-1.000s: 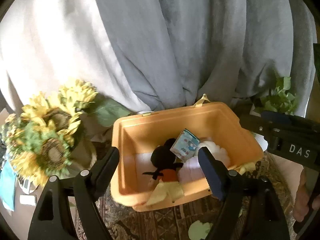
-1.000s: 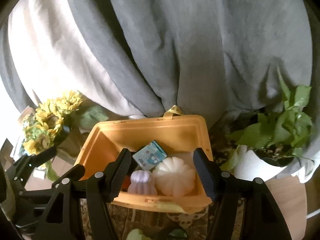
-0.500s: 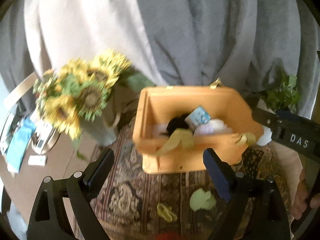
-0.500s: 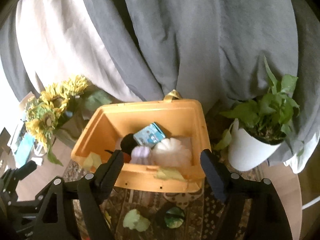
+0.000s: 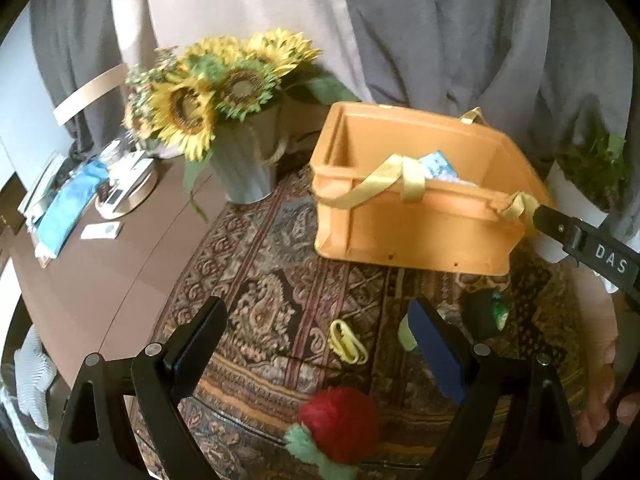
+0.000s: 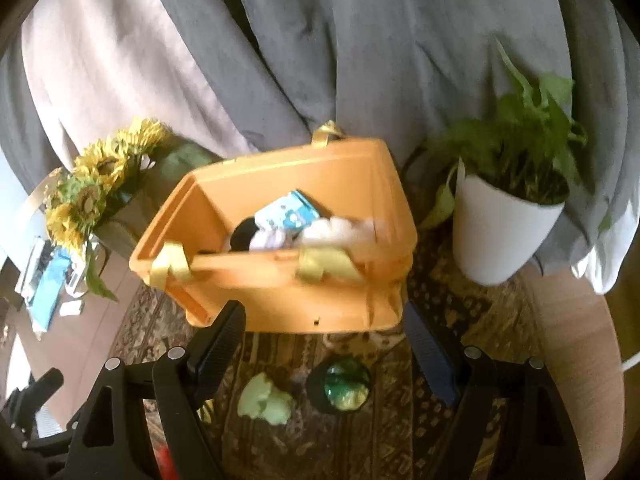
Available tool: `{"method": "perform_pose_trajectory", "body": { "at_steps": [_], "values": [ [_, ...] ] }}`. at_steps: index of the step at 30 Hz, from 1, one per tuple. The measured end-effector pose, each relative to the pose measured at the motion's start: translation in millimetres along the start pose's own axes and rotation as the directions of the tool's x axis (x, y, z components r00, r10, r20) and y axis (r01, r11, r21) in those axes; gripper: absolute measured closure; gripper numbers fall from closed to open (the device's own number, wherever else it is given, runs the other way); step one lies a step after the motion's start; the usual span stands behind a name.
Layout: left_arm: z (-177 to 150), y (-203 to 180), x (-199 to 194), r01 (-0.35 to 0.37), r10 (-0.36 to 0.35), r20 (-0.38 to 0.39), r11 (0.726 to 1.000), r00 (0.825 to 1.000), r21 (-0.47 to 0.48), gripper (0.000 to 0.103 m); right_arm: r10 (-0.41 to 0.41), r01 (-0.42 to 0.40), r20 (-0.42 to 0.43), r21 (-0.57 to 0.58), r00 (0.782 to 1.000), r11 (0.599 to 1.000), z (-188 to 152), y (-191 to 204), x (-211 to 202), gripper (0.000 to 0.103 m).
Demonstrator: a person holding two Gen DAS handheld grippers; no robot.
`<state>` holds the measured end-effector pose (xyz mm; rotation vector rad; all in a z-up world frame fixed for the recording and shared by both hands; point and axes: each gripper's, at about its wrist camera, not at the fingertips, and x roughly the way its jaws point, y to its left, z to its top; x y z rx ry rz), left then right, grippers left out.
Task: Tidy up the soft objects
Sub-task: 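Move both tools back to the rug toward the red-green pompom and green ball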
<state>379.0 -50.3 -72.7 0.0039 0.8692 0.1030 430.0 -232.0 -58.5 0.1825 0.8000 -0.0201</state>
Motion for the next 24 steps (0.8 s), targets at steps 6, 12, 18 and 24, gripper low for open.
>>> {"method": "perform_pose_trajectory", "body": {
  "at_steps": [6,12,18,24],
  "values": [
    [-31.4,1.8,0.2,-0.011,0.011,0.0,1.0,1.0,-0.002,0.01,-0.003,0.004,0.041,-0.03,0.999,1.0,-29.0,-1.5,-6.2,0.021],
    [-66.3,0.0,-1.6,-0.003,0.002,0.023,0.999,1.0,0.041,0.01,0.002,0.001,0.036,-0.067,0.999,0.998,-49.0,-3.2,-4.0,0.021],
    [-90.4,0.6,-6.9,-0.013,0.006,0.065,0.994,0.998,0.109,0.006,0.01,-0.009,0.002,-0.078,1.0,0.997,-67.0,-0.7,4.8,0.022],
    [-104.8,-1.2,5.1,0.027,-0.028,0.008,0.992,1.0,0.125,0.006,0.019,-0.021,-0.041,-0.055,0.999,0.998,-77.4,-3.9,18.7,0.021]
  ]
}}
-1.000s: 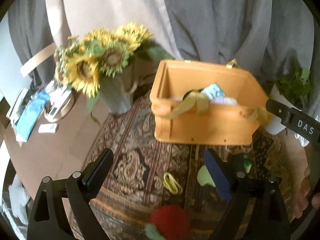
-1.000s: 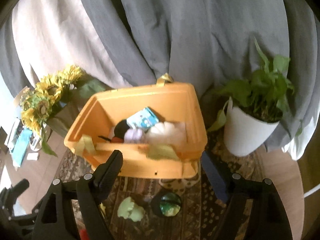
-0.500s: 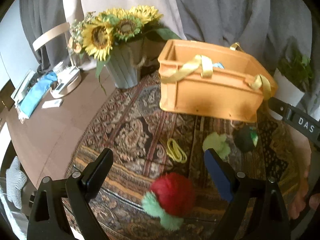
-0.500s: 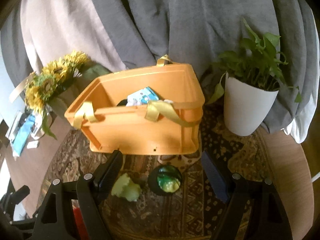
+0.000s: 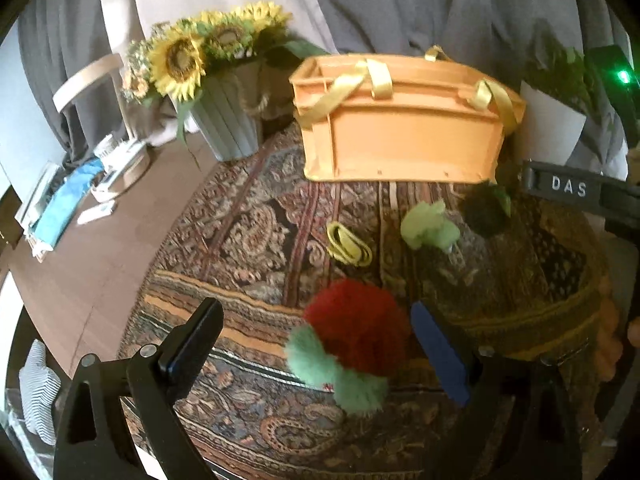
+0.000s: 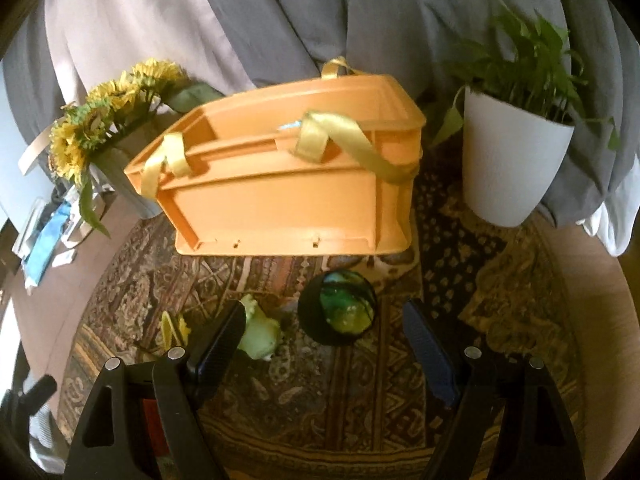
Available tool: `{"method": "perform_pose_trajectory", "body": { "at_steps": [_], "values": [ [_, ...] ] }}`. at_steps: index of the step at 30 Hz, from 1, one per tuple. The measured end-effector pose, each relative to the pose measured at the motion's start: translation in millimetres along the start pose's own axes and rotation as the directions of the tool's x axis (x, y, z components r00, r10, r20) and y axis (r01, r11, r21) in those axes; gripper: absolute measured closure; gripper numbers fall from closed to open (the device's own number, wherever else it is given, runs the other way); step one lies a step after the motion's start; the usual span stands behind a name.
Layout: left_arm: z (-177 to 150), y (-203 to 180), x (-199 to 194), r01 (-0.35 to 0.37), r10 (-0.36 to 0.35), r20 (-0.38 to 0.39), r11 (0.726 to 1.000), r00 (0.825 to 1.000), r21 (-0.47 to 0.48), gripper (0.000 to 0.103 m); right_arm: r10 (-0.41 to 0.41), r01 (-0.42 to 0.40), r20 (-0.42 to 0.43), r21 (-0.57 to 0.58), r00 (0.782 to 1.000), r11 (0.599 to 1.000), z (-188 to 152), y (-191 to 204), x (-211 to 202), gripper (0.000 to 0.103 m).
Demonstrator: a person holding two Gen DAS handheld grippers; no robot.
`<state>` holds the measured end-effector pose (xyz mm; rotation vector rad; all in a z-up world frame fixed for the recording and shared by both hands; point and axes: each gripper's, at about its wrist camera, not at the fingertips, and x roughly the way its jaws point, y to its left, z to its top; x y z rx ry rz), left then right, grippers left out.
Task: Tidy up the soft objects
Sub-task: 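Move both tools back to the rug toward the red-green pompom and green ball, then grasp the red-green pompom with the left tool while the right tool grasps the green ball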
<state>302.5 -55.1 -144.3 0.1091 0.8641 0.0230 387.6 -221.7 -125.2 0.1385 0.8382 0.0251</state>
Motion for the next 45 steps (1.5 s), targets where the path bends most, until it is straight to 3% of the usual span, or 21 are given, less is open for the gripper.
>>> {"method": "perform_pose_trajectory", "body": {
  "at_steps": [15,23,25,31,35,45],
  "values": [
    [-19.0,-13.6,44.5,0.032,-0.029,-0.12,0.999,0.992,0.017,0.008,-0.021,0.022,-0.075,0.002,0.997,1.0,-8.2,-9.8,41.1,0.022],
    [-16.9,-15.0,64.4,0.038,-0.036,-0.153,0.999,0.988,0.01,0.023,-0.009,0.009,-0.096,-0.006,0.995,1.0,-5.8,-7.7,62.0,0.022],
    [-15.1,-15.4,68.3,0.038,-0.036,-0.157,0.999,0.987,0.008,0.035,-0.006,0.005,-0.103,-0.008,0.995,1.0,-5.7,-6.9,67.0,0.022],
    [-12.2,-15.3,74.7,0.067,-0.065,-0.163,0.998,0.984,0.008,0.058,-0.001,0.001,-0.111,-0.008,0.994,1.0,-5.5,-6.4,77.2,0.029],
    [-10.1,-15.6,74.9,0.085,-0.083,-0.163,0.996,0.983,0.001,0.064,-0.014,0.013,-0.106,-0.013,0.994,1.0,-4.8,-5.6,79.1,0.038],
    [3.0,-13.0,61.5,0.09,-0.095,-0.126,0.995,0.987,-0.044,0.067,0.017,-0.016,-0.104,0.005,0.994,1.0,-4.0,-10.0,69.0,0.039]
  ]
}}
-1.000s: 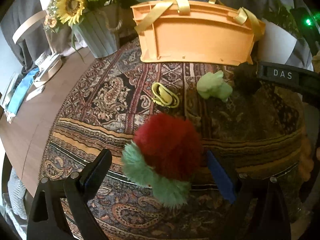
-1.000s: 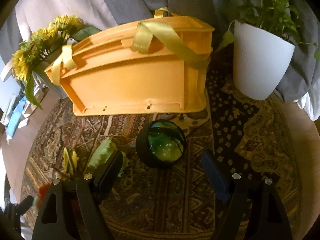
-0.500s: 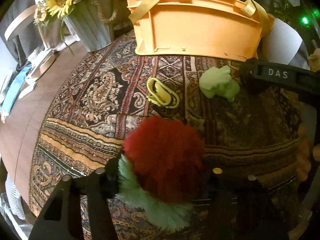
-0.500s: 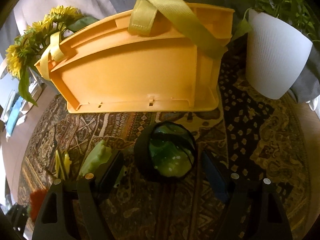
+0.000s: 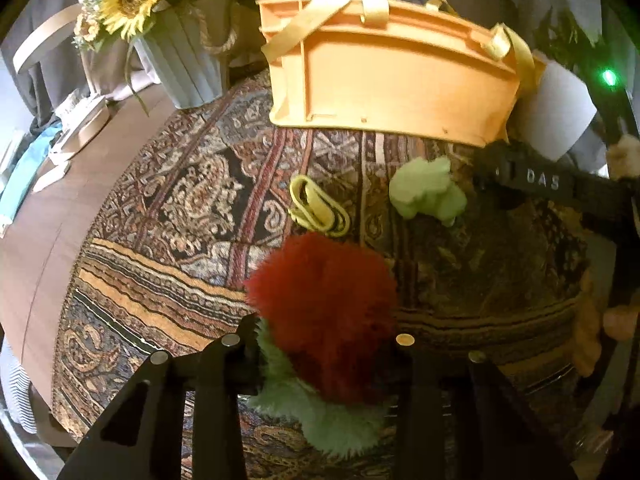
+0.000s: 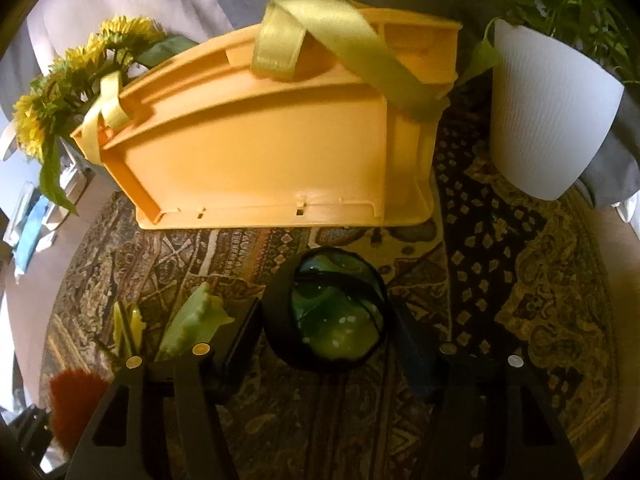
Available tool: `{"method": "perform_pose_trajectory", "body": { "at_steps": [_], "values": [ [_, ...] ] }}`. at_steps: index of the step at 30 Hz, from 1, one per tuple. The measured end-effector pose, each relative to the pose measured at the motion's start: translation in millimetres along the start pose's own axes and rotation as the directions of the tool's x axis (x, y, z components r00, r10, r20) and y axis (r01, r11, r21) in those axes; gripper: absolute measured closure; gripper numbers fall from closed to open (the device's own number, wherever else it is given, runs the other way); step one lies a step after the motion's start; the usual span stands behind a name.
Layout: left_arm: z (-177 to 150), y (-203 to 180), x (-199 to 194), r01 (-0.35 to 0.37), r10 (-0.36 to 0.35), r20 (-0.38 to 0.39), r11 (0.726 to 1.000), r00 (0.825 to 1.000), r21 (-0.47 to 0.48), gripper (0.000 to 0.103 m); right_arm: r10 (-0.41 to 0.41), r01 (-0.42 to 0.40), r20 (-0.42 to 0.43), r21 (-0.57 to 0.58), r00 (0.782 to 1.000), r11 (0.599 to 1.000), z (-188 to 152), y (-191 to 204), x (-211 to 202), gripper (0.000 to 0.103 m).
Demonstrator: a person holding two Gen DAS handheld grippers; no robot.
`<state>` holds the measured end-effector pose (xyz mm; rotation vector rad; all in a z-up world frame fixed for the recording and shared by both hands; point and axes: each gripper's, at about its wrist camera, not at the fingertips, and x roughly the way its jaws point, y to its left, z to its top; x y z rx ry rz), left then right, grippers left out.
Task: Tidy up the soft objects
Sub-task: 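Grasp the red-green pompom with the left tool while the right tool grasps the green ball, then carry the pompom with the left tool while the right tool carries the ball into the crate, releasing both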
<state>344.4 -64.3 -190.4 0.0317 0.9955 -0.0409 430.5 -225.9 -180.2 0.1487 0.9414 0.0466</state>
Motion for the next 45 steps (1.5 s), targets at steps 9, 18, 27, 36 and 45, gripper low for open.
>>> {"method": "perform_pose_trajectory", "body": {
  "at_steps": [9,18,27,36,45],
  "values": [
    [7.2,1.0,-34.3,0.028,-0.027,0.093,1.0,0.995,-0.013,0.067,0.018,-0.017,0.072,-0.009,0.997,1.0,3.7,4.4,-40.1,0.039],
    [22.0,10.0,-68.9,0.057,-0.057,0.199,0.998,0.978,0.003,0.067,0.001,0.003,0.161,-0.023,0.987,1.0,1.5,18.2,-84.5,0.039],
    [39.7,21.2,-95.7,0.097,-0.11,0.276,0.994,0.955,0.058,0.067,-0.033,0.034,0.231,-0.002,0.972,0.999,-4.1,35.6,-122.3,0.039],
    [65.1,31.0,-116.7,0.141,-0.185,0.358,0.979,0.915,0.145,0.067,-0.08,0.074,0.313,0.032,0.946,0.997,2.4,53.5,-148.9,0.039],
    [104.5,33.4,-132.3,0.147,-0.225,0.44,0.968,0.869,0.205,0.067,-0.106,0.09,0.396,0.059,0.912,0.994,25.7,66.9,-165.6,0.039]
  ]
}}
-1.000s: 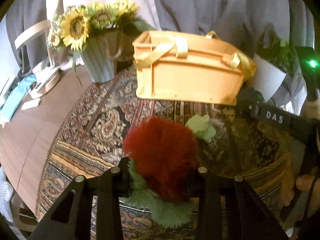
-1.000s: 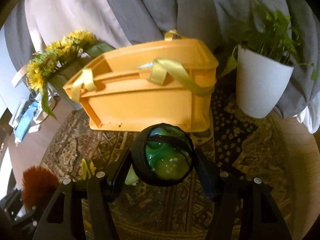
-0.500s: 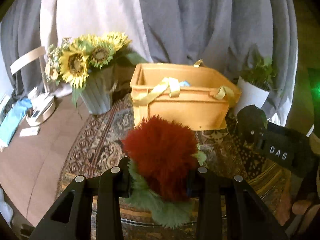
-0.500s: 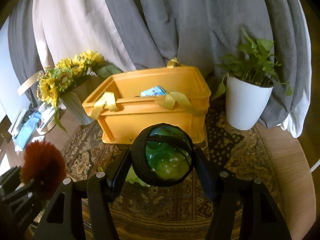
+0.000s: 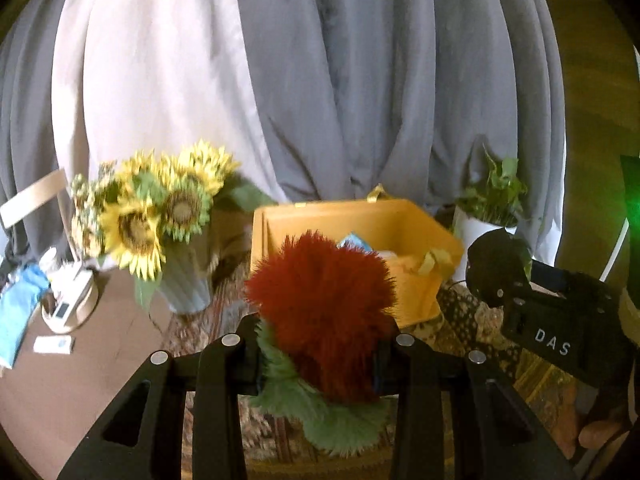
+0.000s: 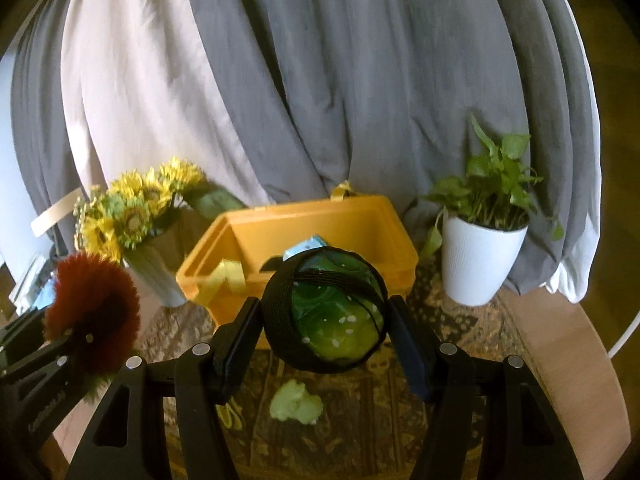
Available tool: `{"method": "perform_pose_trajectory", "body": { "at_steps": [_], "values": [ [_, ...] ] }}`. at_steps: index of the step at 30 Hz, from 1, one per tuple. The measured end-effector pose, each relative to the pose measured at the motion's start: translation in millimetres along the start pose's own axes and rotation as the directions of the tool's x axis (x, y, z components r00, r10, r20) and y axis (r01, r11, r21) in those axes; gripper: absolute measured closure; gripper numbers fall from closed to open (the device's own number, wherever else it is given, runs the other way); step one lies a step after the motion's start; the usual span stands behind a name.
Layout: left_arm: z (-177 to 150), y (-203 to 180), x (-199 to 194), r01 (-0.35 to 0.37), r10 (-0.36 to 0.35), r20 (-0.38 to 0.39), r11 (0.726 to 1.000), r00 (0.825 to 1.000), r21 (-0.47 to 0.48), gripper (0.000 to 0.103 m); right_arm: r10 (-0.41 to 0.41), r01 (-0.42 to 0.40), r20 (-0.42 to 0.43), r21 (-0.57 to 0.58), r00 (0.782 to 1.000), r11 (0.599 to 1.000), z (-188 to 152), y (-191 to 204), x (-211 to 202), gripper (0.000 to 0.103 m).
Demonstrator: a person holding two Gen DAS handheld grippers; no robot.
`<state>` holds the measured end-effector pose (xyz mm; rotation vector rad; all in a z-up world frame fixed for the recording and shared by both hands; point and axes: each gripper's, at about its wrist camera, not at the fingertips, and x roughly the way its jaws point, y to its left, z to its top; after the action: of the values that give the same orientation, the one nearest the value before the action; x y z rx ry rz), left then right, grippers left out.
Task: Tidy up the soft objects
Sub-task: 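Carry the pompom with the left tool while the right tool carries the ball into the crate, releasing both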
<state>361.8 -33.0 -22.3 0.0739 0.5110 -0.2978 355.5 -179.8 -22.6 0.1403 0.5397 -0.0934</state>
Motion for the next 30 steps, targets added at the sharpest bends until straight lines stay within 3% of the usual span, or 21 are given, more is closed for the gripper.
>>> {"method": "perform_pose_trajectory", "body": {
  "at_steps": [12,30],
  "values": [
    [44.8,5.4,32.9,0.025,-0.026,0.054,1.0,0.998,0.012,0.067,-0.003,0.003,0.049,-0.018,0.999,1.0,43.4,2.3,28.6,0.039],
    [90.5,13.5,130.8,0.024,-0.024,0.007,0.998,1.0,0.06,0.067,-0.064,0.062,-0.022,-0.087,0.998,0.994,89.9,-8.7,123.6,0.039]
  ]
}}
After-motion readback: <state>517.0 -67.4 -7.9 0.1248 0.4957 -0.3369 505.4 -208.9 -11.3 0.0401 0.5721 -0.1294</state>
